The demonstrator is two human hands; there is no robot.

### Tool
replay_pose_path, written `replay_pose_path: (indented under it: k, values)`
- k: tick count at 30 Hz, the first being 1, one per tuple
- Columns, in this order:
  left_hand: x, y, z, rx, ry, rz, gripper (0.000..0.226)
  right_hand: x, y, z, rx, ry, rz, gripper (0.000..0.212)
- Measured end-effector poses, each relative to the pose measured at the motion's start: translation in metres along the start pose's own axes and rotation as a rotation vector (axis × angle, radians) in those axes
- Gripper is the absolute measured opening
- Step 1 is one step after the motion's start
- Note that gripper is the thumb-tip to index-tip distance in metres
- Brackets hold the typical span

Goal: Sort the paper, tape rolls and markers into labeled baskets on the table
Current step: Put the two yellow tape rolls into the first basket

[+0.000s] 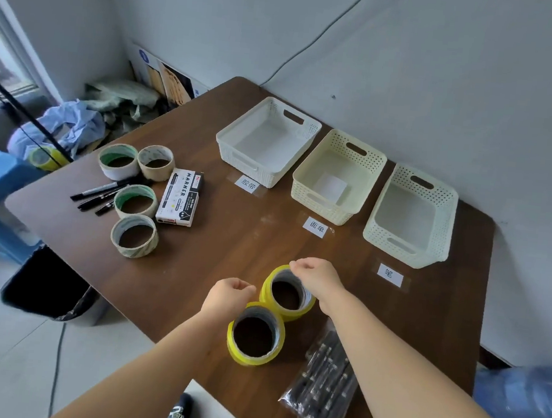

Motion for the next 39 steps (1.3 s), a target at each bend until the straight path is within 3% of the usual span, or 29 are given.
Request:
replay_pose_path:
  k: [10,15,18,22,30,39]
  values:
    - [-0.014,0.018,0.030,-0.088,-0.228,0.031,0.047,0.011,0.007,-0.007,-0.088,0.056,0.107,0.046]
    - [-0.027,0.027,0.039,-0.375,-0.402,0.061,0.065,0.015,0.011,-0.012,-0.081,0.097,0.120,0.048]
    - [-0.029,0.029,0.040,-0.428,-0.439,0.079,0.060,0.017,0.012,-0.013,-0.075,0.142,0.121,0.051]
    - [-0.024,0.026,0.037,-0.396,-0.433,0.082,0.058,0.019,0.014,-0.011,-0.058,0.179,0.136,0.056]
    - [-0.011,-0.003,0.011,-0.123,-0.231,-0.074,0.045,0.027,0.012,-0.011,-0.039,0.188,0.158,0.055]
    - [-0.013,0.003,0.021,-0.380,-0.300,-0.130,0.051,0.022,0.015,-0.014,0.058,0.319,0.183,0.069]
Point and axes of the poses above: each hand's wrist, its own x-axis towards the middle knuckle, its own y-axis out of the palm, z = x × y, the point moved 8 cm from there along x, towards the middle knuckle, and after that the axes turned 13 degrees about z, right-handed, at the moved point
